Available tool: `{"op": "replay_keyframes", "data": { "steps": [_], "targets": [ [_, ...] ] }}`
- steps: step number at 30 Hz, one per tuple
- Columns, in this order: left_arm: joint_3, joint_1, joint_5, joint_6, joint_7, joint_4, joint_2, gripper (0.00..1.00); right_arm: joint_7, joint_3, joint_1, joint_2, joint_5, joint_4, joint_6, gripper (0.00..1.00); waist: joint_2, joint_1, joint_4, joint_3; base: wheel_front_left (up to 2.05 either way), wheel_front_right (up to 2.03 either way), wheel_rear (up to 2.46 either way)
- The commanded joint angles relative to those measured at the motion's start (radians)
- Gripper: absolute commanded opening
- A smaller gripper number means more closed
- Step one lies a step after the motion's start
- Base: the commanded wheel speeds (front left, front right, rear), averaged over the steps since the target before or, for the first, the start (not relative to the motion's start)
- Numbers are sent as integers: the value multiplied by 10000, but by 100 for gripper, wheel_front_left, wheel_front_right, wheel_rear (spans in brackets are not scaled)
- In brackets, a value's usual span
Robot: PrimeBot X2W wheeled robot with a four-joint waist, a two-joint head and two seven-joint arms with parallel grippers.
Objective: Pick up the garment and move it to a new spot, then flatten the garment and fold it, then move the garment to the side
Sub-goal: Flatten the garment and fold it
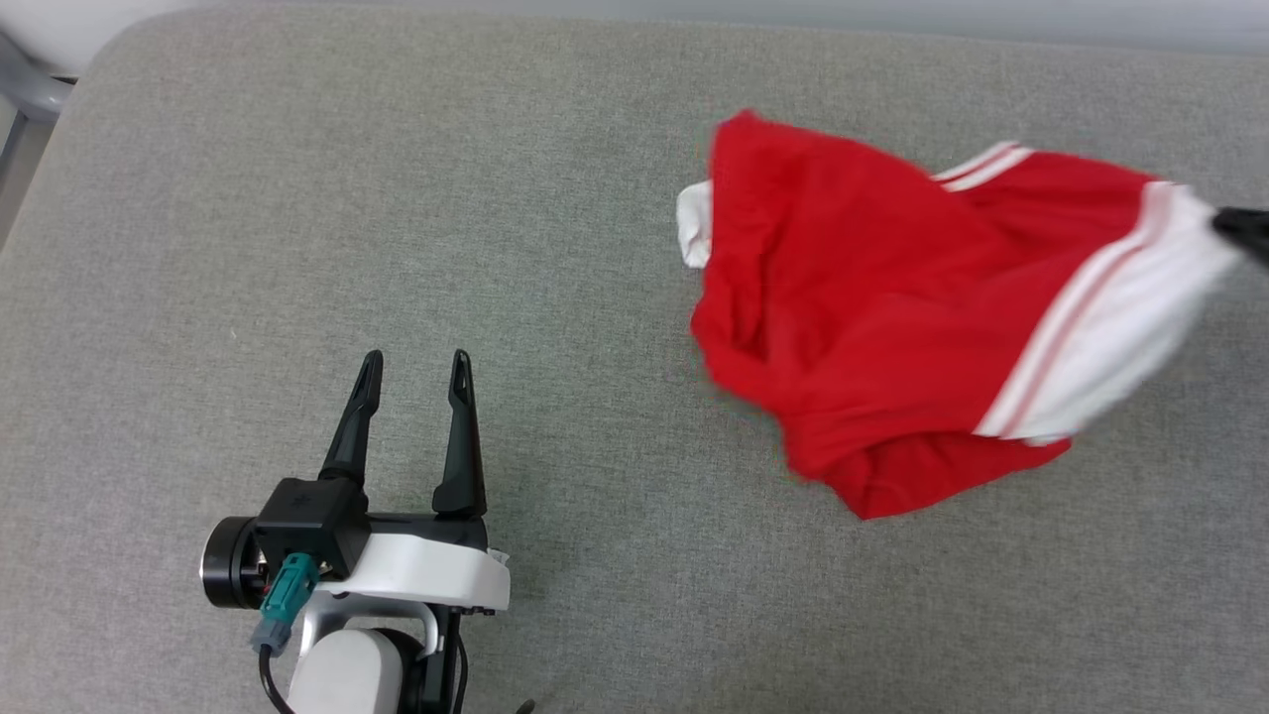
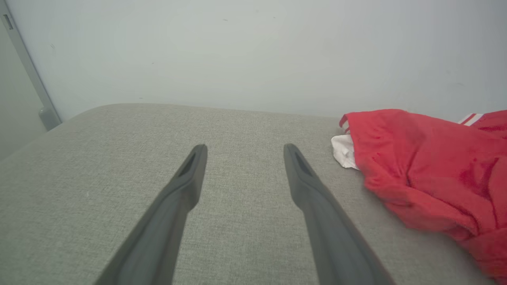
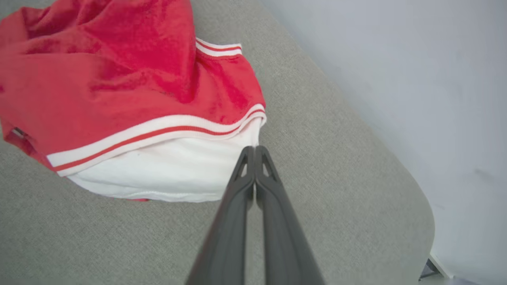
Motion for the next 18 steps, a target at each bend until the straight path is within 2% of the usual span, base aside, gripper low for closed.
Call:
{"op": "replay_keyframes", "data": {
  "steps": [1, 8, 10, 13, 18],
  "targets": [
    [17, 65, -2, -56, -23, -25, -5, 100, 254, -448, 315, -330, 157, -117, -14, 0, 0, 1, 3, 23, 0, 0, 0],
    [28, 4, -70, -40, -23, -66, -6, 100, 1507, -2349, 1647, -1946, 517, -126, -14, 0, 0, 1, 117, 216, 0, 0, 0],
    [32, -25, -72, -32, -23, -77, -4, 100, 1695, -2780, 2086, -2194, 654, 160, -14, 0, 0, 1, 145, 309, 0, 0, 0],
    [14, -137, -104, -38, -23, -60, -6, 100, 1815, -3334, 2753, -2026, 792, 930, -14, 0, 0, 1, 169, 491, 0, 0, 0],
    [-91, -420, -85, -123, -23, -30, -6, 100, 1796, -4158, 3575, -875, 600, 2704, -12, 0, 0, 1, 309, 838, 0, 0, 0]
  ]
}}
